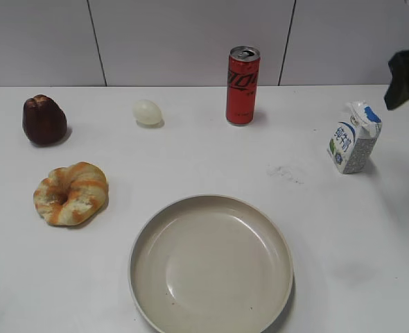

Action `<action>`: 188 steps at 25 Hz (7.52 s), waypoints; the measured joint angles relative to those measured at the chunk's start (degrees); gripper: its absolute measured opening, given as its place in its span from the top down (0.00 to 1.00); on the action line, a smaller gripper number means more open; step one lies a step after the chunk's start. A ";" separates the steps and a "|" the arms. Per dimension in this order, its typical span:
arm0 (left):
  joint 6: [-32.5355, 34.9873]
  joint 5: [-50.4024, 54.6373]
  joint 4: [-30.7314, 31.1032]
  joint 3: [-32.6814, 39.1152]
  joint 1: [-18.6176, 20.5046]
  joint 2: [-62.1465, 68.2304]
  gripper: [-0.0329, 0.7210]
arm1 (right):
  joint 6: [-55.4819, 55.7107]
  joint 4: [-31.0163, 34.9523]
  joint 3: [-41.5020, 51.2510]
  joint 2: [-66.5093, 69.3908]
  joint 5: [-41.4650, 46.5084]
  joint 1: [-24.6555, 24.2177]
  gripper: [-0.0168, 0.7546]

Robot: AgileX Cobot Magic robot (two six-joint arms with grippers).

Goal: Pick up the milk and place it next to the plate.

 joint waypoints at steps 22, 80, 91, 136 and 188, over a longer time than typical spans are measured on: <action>0.00 0.00 0.00 0.00 0.00 0.00 0.68 | 0.40 1.03 -18.85 31.52 -1.82 0.44 0.24; 0.00 0.00 0.00 0.00 0.00 0.00 0.68 | 28.04 -0.53 24.09 2.75 -14.02 24.43 0.58; 0.00 0.00 0.00 0.00 0.00 0.00 0.68 | 28.04 -1.74 23.37 2.86 -14.09 24.43 0.14; 0.00 0.00 0.00 0.00 0.00 0.00 0.68 | -2.20 -2.67 24.80 -31.44 9.46 -3.97 0.21; 0.00 0.00 0.00 0.00 0.06 0.00 0.68 | -2.28 -2.96 49.22 -92.92 2.92 -3.97 0.21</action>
